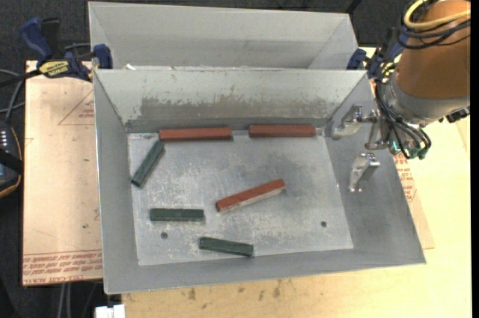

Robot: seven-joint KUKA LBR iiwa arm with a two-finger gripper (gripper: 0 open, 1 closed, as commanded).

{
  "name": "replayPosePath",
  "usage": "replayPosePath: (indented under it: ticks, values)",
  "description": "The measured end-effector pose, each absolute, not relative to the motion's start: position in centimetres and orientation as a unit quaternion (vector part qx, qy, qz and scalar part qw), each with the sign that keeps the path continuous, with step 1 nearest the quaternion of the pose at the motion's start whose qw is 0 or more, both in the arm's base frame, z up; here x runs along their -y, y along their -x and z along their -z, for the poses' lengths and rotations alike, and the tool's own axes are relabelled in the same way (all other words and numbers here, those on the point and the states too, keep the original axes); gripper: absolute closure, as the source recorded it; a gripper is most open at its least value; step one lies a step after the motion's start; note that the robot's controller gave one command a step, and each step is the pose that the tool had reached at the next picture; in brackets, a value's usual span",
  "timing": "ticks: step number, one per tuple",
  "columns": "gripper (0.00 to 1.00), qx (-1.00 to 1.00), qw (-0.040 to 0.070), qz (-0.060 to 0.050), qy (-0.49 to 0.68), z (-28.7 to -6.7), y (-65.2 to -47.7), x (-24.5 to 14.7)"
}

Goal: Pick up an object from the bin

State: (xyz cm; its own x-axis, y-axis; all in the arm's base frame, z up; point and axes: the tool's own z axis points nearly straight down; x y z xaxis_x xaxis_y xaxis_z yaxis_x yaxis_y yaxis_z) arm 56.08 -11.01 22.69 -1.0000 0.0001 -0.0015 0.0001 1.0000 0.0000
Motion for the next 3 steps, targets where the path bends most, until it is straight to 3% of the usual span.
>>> replayPosePath:
  ticks: [1,2,3]
  values:
    - [0.0,-0.999,0.004,0.001,0.037,-18.4,-57.5,9.4]
    - [0.0,-1.0,0.002,0.0,0.03,-12.3,-55.1,6.8]
    - [0.0,-0.998,-0.003,-0.001,0.069,-9.5,-56.3,5.2]
